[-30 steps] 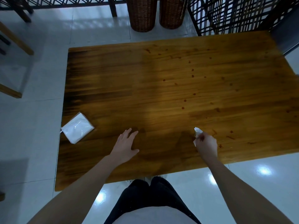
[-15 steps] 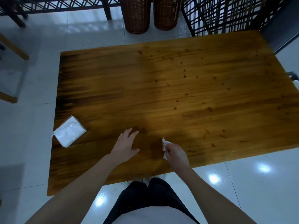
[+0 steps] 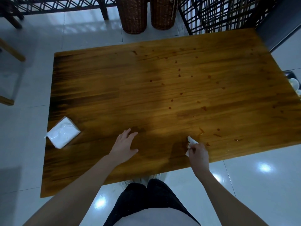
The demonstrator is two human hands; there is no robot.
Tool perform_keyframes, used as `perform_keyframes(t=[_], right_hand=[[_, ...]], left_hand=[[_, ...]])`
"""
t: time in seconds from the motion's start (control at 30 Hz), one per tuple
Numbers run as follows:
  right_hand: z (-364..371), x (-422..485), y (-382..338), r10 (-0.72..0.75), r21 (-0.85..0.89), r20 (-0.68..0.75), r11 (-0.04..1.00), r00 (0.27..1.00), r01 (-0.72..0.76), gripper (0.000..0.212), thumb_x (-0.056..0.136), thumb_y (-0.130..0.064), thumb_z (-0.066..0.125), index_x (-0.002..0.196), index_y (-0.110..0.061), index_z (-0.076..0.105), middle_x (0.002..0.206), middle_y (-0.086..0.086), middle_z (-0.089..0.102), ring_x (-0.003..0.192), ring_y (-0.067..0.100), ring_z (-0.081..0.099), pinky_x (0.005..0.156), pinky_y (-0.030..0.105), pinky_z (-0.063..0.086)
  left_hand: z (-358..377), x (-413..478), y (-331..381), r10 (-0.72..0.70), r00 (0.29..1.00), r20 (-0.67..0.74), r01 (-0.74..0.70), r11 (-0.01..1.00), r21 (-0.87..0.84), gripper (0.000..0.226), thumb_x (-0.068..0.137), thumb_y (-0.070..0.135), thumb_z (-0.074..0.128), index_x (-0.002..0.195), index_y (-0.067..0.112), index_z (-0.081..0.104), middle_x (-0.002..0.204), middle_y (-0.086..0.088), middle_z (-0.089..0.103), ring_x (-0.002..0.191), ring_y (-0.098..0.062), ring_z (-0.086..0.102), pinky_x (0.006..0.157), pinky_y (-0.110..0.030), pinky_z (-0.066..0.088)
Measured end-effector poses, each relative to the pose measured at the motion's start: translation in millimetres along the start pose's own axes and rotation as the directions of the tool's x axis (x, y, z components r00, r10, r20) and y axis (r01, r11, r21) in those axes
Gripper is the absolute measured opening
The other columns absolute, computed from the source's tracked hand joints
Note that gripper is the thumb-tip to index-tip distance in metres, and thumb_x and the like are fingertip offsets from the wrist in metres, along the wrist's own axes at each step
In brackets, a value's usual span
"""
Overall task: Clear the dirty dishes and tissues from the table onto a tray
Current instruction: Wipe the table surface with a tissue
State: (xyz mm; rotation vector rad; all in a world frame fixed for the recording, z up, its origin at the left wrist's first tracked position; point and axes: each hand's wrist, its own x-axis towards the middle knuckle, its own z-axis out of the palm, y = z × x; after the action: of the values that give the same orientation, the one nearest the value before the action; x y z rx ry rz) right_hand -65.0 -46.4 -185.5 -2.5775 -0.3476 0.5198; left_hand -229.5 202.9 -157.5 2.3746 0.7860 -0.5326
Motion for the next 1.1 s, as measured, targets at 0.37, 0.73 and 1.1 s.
perform_keyframes(t=[0.37, 0.73, 1.1], right_hand=[[4.3, -16.8, -0.8, -0.329, -0.007, 0.159, 0.942, 0.931, 0.335, 0.016, 0.090, -0.005, 0.058, 0.105, -0.011, 0.062, 0.097, -0.001, 0.056, 0.080, 0.011, 0.054, 0.063, 0.017, 0.042], [-7.6, -3.9, 3.1, -0.545, -0.160, 0.279, 0.786, 0.791, 0.597, 0.032, 0.080, 0.006, 0.065, 0.110, -0.004, 0.067, 0.108, 0.014, 0.065, 0.097, 0.031, 0.060, 0.078, 0.036, 0.051], [25.2, -11.7, -28.6, -0.093, -0.053, 0.002, 0.994, 0.996, 0.093, 0.013, 0.089, 0.000, 0.058, 0.092, -0.004, 0.069, 0.087, 0.004, 0.059, 0.079, 0.017, 0.054, 0.064, 0.022, 0.035]], left_hand=[[8.6, -5.8, 6.9, -0.042, 0.997, -0.059, 0.041, 0.999, -0.020, 0.075, 0.090, 0.035, 0.064, 0.151, 0.027, 0.020, 0.160, -0.003, 0.007, 0.148, -0.024, 0.003, 0.119, -0.039, 0.006], [12.2, -7.3, 4.8, -0.037, 0.997, -0.062, 0.034, 0.998, -0.045, 0.074, 0.090, 0.034, 0.063, 0.150, 0.027, 0.021, 0.160, -0.002, 0.008, 0.148, -0.024, 0.004, 0.118, -0.039, 0.005], [-1.0, -4.6, -17.4, -0.020, 0.999, -0.050, 0.018, 0.999, -0.047, 0.075, 0.090, 0.033, 0.063, 0.151, 0.025, 0.020, 0.160, -0.004, 0.007, 0.148, -0.024, 0.004, 0.118, -0.039, 0.005]])
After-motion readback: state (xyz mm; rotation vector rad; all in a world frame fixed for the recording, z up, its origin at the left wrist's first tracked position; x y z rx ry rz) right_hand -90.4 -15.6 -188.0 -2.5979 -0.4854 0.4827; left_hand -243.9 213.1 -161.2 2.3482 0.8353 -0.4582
